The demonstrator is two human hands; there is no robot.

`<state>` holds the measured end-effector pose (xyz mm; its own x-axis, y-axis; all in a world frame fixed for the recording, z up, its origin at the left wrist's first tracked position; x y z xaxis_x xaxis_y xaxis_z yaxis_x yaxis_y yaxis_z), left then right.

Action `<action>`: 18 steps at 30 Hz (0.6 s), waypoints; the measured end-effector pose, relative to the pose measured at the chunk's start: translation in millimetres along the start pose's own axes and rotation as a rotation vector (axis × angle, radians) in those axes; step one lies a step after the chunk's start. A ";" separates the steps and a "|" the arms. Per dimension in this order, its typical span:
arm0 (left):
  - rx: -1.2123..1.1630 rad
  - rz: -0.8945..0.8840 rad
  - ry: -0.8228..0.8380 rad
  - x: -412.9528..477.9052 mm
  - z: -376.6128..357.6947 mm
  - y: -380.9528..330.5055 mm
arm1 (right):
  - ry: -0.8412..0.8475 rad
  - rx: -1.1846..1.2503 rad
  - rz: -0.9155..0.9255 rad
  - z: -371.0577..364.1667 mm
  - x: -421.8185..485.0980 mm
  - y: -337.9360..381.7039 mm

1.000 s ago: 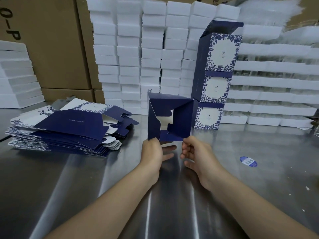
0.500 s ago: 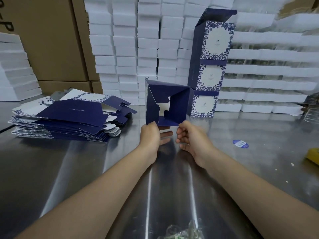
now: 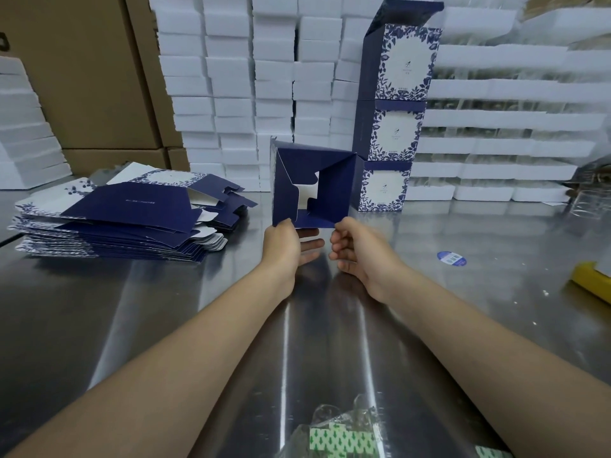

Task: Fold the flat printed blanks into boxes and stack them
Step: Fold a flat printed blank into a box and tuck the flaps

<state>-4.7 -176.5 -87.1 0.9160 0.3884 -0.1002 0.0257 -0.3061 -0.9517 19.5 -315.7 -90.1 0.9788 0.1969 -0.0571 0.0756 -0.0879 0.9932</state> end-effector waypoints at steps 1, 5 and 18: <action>-0.002 -0.003 -0.001 0.5 0.6 0.2 | -0.002 -0.002 -0.005 -0.5 -0.3 0.4; 0.010 -0.005 -0.026 5.0 2.5 0.4 | 0.018 -0.019 -0.018 -3.5 -5.0 3.8; 0.088 0.018 -0.051 12.1 2.5 3.5 | 0.012 -0.002 -0.033 -0.9 -12.0 8.7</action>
<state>5.4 -170.7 -92.3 0.8943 0.4282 -0.1301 -0.0280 -0.2365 -0.9712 8.3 -318.0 -80.7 0.9734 0.2115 -0.0885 0.1074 -0.0796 0.9910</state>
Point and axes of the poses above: each hand's wrist, its own x-axis towards the middle knuckle, its own z-axis out of the back of the hand, y = z × x, the point moved 3 cm from there along x, towards the middle knuckle, and after that the axes turned 1 degree about y, right-handed, at the moved point
